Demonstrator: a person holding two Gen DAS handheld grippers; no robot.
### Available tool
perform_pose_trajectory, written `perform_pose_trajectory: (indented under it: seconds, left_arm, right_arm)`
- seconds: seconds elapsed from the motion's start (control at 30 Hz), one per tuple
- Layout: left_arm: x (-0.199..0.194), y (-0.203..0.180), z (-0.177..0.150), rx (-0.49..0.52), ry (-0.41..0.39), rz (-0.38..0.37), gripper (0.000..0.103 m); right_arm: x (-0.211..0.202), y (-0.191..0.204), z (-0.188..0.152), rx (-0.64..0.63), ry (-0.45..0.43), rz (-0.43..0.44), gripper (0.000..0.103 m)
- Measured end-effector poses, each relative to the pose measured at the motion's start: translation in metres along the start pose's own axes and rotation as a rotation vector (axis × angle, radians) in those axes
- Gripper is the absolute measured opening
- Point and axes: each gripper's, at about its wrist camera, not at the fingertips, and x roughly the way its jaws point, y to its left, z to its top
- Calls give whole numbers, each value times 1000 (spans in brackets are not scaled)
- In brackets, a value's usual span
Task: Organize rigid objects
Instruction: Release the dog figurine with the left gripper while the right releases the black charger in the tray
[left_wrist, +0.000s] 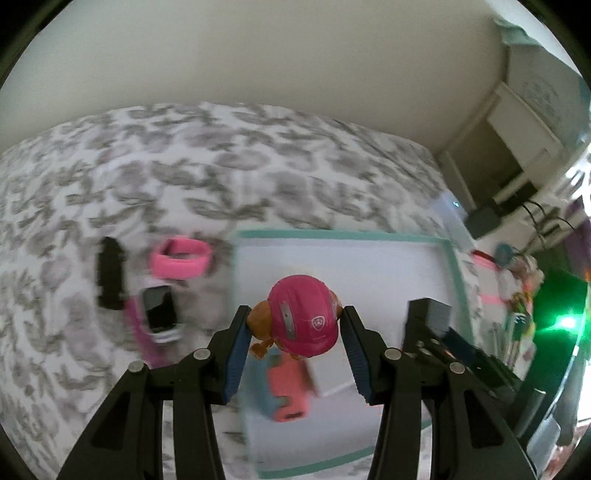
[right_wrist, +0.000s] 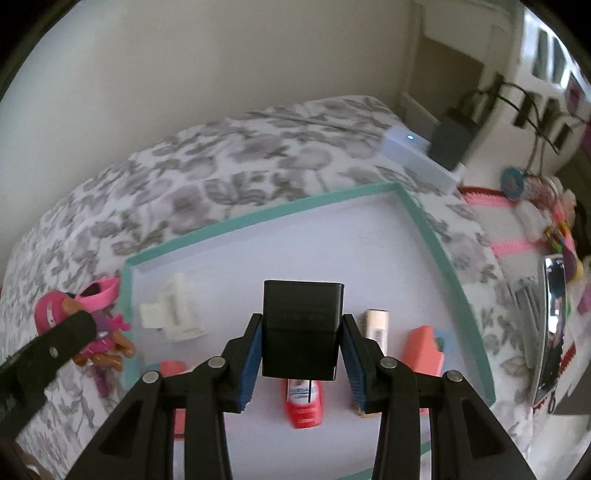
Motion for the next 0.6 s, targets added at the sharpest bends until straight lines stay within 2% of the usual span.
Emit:
perform_pose_trajectory:
  seconds: [0.23,0.43,0.6]
  left_arm:
    - [14,-31,-1,50,11,-41,50]
    - [24,-35,-1,29,-1,-53,50]
    - [40,-39,-3,40,39,-79,51]
  right_arm:
    - [5,-23,1,61,-2,-17,43]
    - [11,-35,-1,91,6,-39,43]
    - [14,-37,-1,83,16,-47,43]
